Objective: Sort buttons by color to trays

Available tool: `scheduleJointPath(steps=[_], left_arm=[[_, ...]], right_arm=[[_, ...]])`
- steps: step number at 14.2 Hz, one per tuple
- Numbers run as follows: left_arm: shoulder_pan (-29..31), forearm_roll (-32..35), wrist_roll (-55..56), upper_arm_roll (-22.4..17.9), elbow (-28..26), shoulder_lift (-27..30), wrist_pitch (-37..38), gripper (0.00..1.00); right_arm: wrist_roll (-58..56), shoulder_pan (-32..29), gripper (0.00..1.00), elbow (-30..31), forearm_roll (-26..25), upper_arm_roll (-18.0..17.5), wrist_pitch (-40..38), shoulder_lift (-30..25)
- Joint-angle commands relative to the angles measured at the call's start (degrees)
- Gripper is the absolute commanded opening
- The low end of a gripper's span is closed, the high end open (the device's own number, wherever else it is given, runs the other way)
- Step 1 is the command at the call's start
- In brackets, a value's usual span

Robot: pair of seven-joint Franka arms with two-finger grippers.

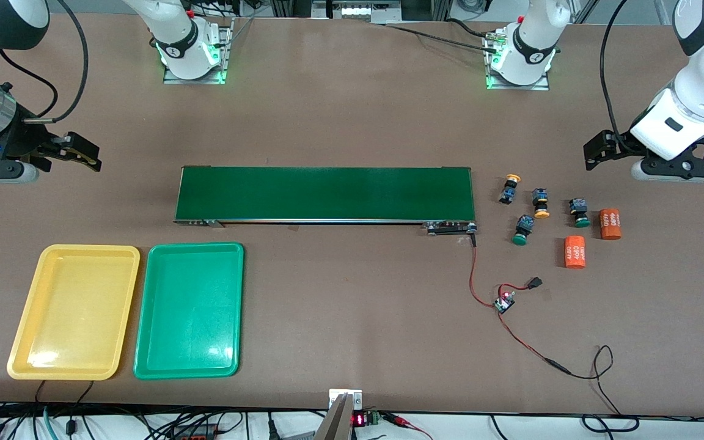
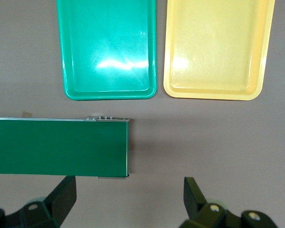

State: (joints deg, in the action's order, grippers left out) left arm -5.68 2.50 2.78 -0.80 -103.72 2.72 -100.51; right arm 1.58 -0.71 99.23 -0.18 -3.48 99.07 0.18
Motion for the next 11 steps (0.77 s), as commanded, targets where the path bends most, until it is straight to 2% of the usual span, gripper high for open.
scheduleJointPath(steps=[1,4,9,11], left_arm=[[-0.1,-1.2,-0.4,-0.8,0.5,0.1,0.8,1.0],[-0.1,-1.2,-0.4,-0.6,0.6,-0.1,0.9,1.0],[-0.3,-1.0,0.6,-0.3,0.8,-0.4,1.9,1.0],[-0.2,-1.2,0.0,-0.4,3.1,-2.4,2.0,1.0]], right_arm=[[2.0,2.2,1.0,-3.2,0.5,0.1,-6.7,-0.5],[3.0,2.6,1.0,-9.5,1.0,0.0,-14.6,-0.6],[3.3,2.6,1.0,-9.5,0.9,0.0,-14.1,-0.1],[3.3,2.6,1.0,-9.4,1.1,0.0,-12.7,0.9]])
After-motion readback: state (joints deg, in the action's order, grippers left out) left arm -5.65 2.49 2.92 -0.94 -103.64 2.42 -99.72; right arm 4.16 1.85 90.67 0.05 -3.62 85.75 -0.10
